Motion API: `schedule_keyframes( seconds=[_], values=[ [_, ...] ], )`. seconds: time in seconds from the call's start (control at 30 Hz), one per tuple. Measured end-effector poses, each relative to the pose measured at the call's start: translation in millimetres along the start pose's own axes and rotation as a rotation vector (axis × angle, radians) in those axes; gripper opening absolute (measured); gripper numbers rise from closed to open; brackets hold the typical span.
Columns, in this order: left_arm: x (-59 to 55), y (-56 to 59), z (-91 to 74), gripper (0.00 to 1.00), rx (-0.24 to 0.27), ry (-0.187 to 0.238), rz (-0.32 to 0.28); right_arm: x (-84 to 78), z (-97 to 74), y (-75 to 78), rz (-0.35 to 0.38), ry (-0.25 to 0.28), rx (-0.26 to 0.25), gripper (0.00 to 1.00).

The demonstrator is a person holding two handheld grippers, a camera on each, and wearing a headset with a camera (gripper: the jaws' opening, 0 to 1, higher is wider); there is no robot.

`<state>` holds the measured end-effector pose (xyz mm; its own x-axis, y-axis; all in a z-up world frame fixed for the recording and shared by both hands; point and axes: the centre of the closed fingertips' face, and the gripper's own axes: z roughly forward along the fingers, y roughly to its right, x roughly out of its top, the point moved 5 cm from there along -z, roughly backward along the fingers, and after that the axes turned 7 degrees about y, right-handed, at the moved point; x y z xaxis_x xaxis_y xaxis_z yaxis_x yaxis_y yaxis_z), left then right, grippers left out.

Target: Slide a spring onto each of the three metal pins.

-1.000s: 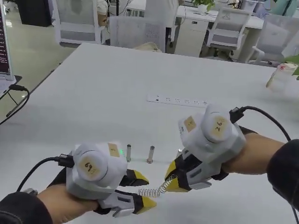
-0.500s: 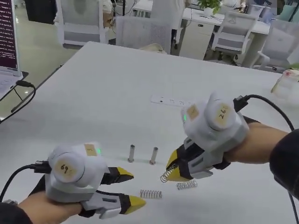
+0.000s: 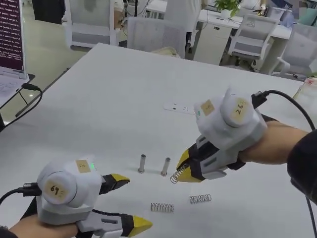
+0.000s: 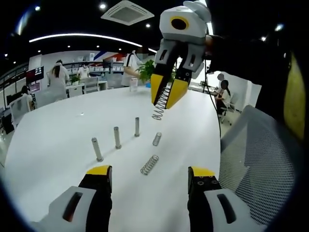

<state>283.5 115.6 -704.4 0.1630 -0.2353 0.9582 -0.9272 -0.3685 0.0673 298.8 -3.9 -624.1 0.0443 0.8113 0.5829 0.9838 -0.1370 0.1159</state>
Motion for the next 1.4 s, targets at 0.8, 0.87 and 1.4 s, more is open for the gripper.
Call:
schedule_keyframes(
  seconds=[0.8,0.87,1.4],
  values=[
    [-9.6,-13.5,-10.1,0.84,0.089,0.050,0.031,25.9,4.2,38.6,-0.046,-0.001,-0.016,0.08],
    [-9.6,-15.5,-10.4,0.84,0.098,0.048,0.042,28.4,6.7,42.7,-0.049,-0.001,-0.013,0.08],
    [-14.2,-28.0,-8.6,0.84,0.118,0.022,0.103,37.9,26.7,68.8,-0.055,-0.010,0.010,0.08]
  ],
)
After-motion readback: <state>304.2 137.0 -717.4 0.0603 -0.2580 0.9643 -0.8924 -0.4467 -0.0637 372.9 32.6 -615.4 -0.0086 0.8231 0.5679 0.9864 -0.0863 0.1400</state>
